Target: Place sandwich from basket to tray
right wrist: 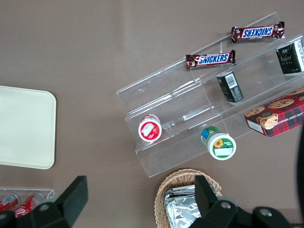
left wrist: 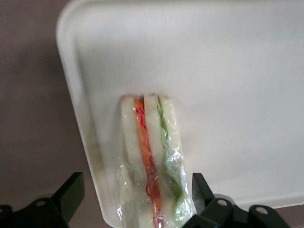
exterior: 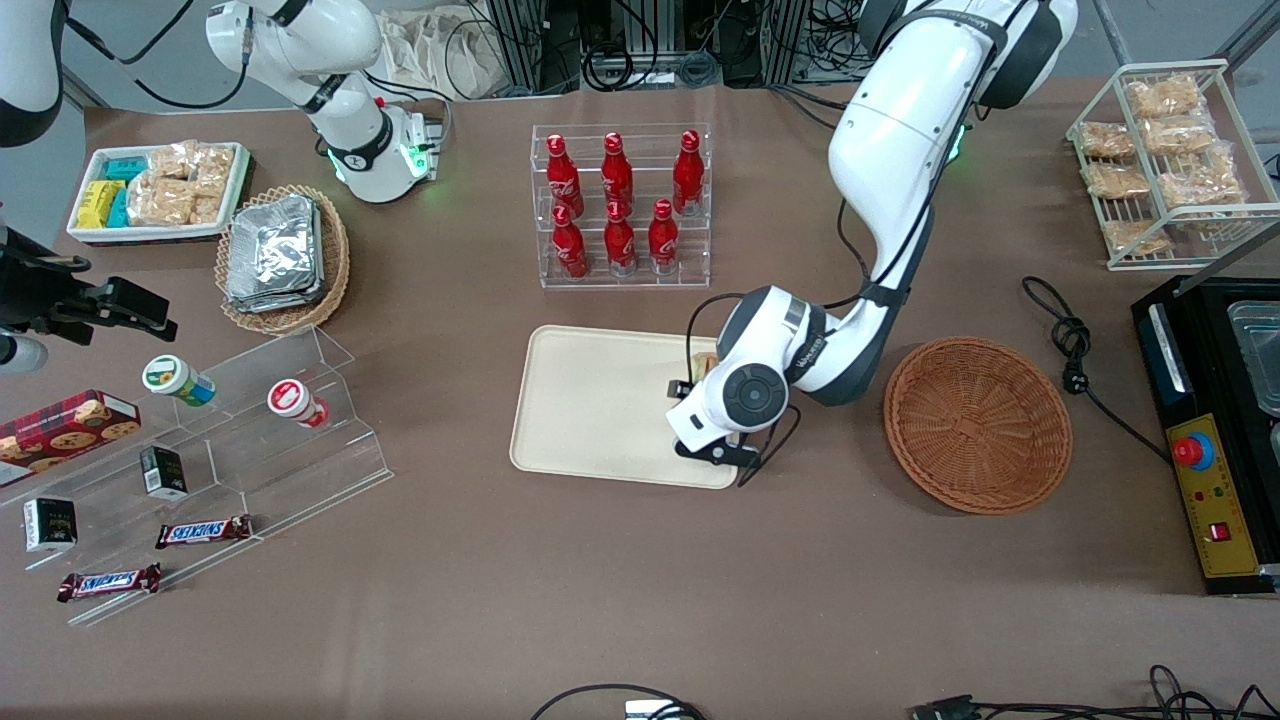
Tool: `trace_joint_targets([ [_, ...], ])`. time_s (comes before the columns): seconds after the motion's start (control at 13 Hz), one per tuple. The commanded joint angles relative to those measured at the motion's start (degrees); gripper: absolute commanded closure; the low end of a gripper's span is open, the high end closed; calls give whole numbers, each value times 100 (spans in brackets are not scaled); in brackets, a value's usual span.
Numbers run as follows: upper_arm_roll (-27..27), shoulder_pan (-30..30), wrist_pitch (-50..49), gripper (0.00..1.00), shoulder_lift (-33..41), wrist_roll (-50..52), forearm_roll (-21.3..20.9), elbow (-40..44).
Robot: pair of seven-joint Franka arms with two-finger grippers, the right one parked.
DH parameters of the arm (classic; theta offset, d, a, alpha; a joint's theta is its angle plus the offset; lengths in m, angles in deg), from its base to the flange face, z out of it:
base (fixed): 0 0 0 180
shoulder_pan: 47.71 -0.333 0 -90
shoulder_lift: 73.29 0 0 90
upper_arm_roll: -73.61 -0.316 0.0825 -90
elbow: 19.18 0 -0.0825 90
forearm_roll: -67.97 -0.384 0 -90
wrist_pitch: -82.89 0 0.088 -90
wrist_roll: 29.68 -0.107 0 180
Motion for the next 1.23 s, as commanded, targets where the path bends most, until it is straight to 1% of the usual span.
trace_joint_targets([
  [0.0,-10,-414,-175,0,382,-14,0,241],
  [0.08,-1,-599,-202,0,601,-5,43,233],
  [0.15,-10,-670,-254,0,847,30,-43,207],
  [0.23,-132,-689,-429,0,1049,30,-53,198],
  [0.38,-544,-741,-1033,0,1445,-22,-79,180],
  [0.46,-755,-741,-1350,0,1665,-22,-323,180],
  [0.62,-818,-750,-2026,0,2121,-57,-1121,180],
  [0.77,-827,-855,-2477,0,2430,-75,-1615,180],
  [0.92,-818,-1109,-2671,0,2737,-232,-1688,180],
  [1.15,-818,-1627,-2935,0,3195,-777,-1662,163],
])
